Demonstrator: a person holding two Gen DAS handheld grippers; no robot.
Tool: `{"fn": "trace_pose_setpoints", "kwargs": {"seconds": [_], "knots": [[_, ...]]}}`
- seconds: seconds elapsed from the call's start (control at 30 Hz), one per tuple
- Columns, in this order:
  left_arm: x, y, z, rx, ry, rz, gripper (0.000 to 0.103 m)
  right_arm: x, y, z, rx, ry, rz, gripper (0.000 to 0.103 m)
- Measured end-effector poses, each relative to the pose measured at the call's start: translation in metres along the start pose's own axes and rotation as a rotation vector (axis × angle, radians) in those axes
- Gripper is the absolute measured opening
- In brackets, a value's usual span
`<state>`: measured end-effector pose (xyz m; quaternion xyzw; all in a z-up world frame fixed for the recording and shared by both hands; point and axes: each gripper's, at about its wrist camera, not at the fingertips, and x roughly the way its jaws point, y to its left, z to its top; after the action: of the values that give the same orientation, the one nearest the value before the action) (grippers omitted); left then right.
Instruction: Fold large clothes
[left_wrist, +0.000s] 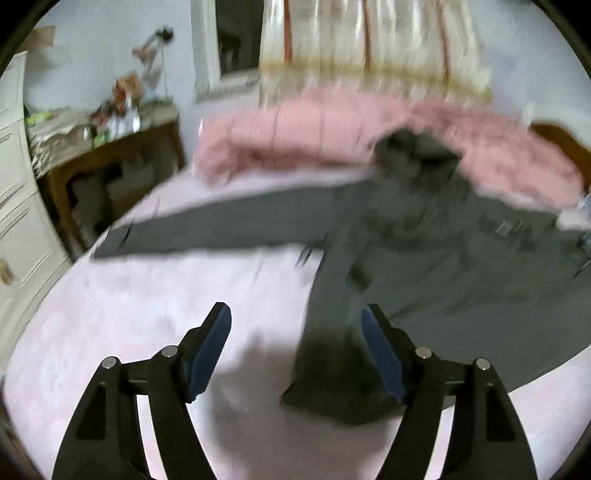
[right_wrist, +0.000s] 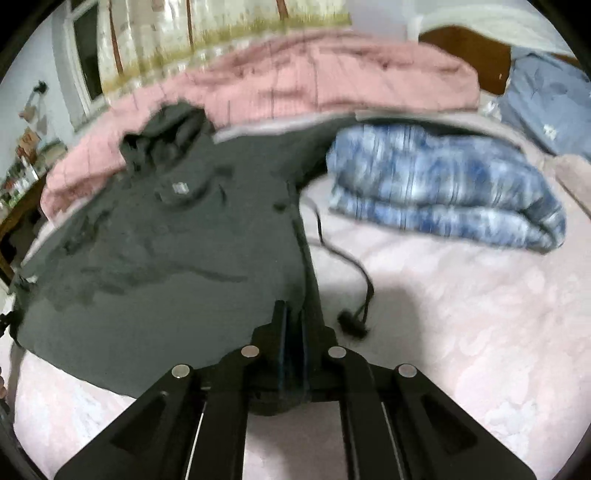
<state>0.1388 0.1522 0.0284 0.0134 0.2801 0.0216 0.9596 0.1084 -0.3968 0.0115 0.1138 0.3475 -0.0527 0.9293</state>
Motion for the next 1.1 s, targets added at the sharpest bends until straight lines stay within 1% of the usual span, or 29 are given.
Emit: {"fn": "trace_pose_setpoints", "kwargs": {"seconds": [0.03, 0.07, 0.1, 0.13, 0.2, 0.23, 0.27, 0.3, 0.33, 0.37, 0.4, 0.43, 0.47, 0.5, 0.53, 0.57, 0.6, 0.67, 0.77, 0.8, 0.83, 0.87, 0.9, 0.93, 0.97, 1.0, 1.03, 1.07, 1.1], "knots": [[-0.003, -0.003, 0.004, 0.005, -0.021, -0.034, 0.072, -0.005, 0.000, 0.002, -0.004, -0.020, 0.019, 0.018], [-0.002, -0.007, 0.008, 0.017, -0.025, -0.054, 0.072, -0.010, 0.005, 0.008, -0.015, -0.053, 0.045, 0.037], [0.002, -0.013, 0.012, 0.029, -0.020, -0.059, 0.070, -0.014, 0.010, 0.015, -0.020, -0.087, 0.060, 0.046], [0.009, -0.018, 0.015, 0.041, -0.008, -0.063, 0.063, -0.015, 0.016, 0.020, -0.022, -0.104, 0.066, 0.058], [0.028, -0.029, 0.018, 0.068, 0.040, -0.096, 0.057, -0.017, 0.031, 0.028, -0.057, -0.132, 0.085, 0.058], [0.038, -0.034, 0.019, 0.076, 0.063, -0.102, 0.054, -0.014, 0.039, 0.031, -0.071, -0.133, 0.087, 0.058], [0.047, -0.038, 0.018, 0.083, 0.088, -0.095, 0.054, -0.007, 0.047, 0.032, -0.102, -0.111, 0.095, 0.058], [0.058, -0.040, 0.017, 0.085, 0.112, -0.083, 0.052, 0.008, 0.055, 0.032, -0.139, -0.049, 0.088, 0.058], [0.064, -0.040, 0.015, 0.077, 0.131, -0.065, 0.052, 0.018, 0.059, 0.032, -0.151, -0.008, 0.070, 0.058], [0.069, -0.041, 0.011, 0.055, 0.152, -0.034, 0.052, 0.037, 0.059, 0.028, -0.149, 0.059, 0.019, 0.057], [0.075, -0.039, 0.010, 0.031, 0.170, -0.027, 0.051, 0.057, 0.053, 0.023, -0.126, 0.127, -0.034, 0.055], [0.079, -0.039, 0.008, 0.022, 0.179, -0.036, 0.051, 0.071, 0.046, 0.018, -0.090, 0.174, -0.049, 0.050], [0.084, -0.039, 0.006, 0.031, 0.195, -0.026, 0.052, 0.078, 0.040, 0.015, -0.062, 0.186, -0.036, 0.049], [0.089, -0.041, 0.002, 0.049, 0.215, 0.011, 0.051, 0.079, 0.039, 0.014, -0.061, 0.174, -0.029, 0.049], [0.097, -0.044, -0.003, 0.063, 0.243, 0.035, 0.051, 0.077, 0.040, 0.015, -0.083, 0.163, -0.040, 0.049], [0.105, -0.048, -0.009, 0.075, 0.267, 0.039, 0.051, 0.075, 0.041, 0.016, -0.106, 0.158, -0.066, 0.049], [0.107, -0.050, -0.012, 0.095, 0.270, 0.049, 0.051, 0.076, 0.042, 0.015, -0.108, 0.163, -0.067, 0.049], [0.104, -0.054, -0.010, 0.127, 0.254, 0.066, 0.050, 0.078, 0.043, 0.014, -0.126, 0.164, -0.069, 0.049], [0.088, -0.058, -0.007, 0.160, 0.199, 0.032, 0.049, 0.072, 0.039, 0.016, -0.148, 0.133, -0.054, 0.049], [0.075, -0.062, -0.006, 0.191, 0.162, 0.015, 0.053, 0.064, 0.040, 0.016, -0.154, 0.103, -0.049, 0.049], [0.060, -0.066, -0.004, 0.232, 0.114, 0.008, 0.064, 0.058, 0.041, 0.013, -0.163, 0.082, -0.044, 0.049], [0.043, -0.072, -0.005, 0.270, 0.062, 0.009, 0.071, 0.044, 0.045, 0.012, -0.187, 0.040, -0.023, 0.052], [0.028, -0.078, -0.005, 0.302, 0.020, 0.009, 0.083, 0.033, 0.049, 0.009, -0.209, 0.013, -0.003, 0.057], [0.015, -0.083, -0.005, 0.328, -0.010, -0.011, 0.088, 0.025, 0.053, 0.007, -0.227, -0.004, 0.011, 0.069], [0.003, -0.089, -0.005, 0.353, -0.025, -0.058, 0.091, 0.014, 0.060, 0.003, -0.257, -0.030, 0.035, 0.079], [-0.004, -0.096, -0.007, 0.379, -0.017, -0.110, 0.099, 0.004, 0.069, -0.003, -0.302, -0.052, 0.076, 0.083], [-0.010, -0.103, -0.011, 0.410, 0.001, -0.158, 0.103, -0.002, 0.079, -0.009, -0.349, -0.061, 0.127, 0.090], [-0.012, -0.108, -0.014, 0.433, 0.014, -0.181, 0.103, -0.004, 0.090, -0.016, -0.400, -0.053, 0.169, 0.091], [-0.010, -0.114, -0.020, 0.464, 0.046, -0.202, 0.103, -0.004, 0.100, -0.022, -0.448, -0.029, 0.194, 0.091]]}}
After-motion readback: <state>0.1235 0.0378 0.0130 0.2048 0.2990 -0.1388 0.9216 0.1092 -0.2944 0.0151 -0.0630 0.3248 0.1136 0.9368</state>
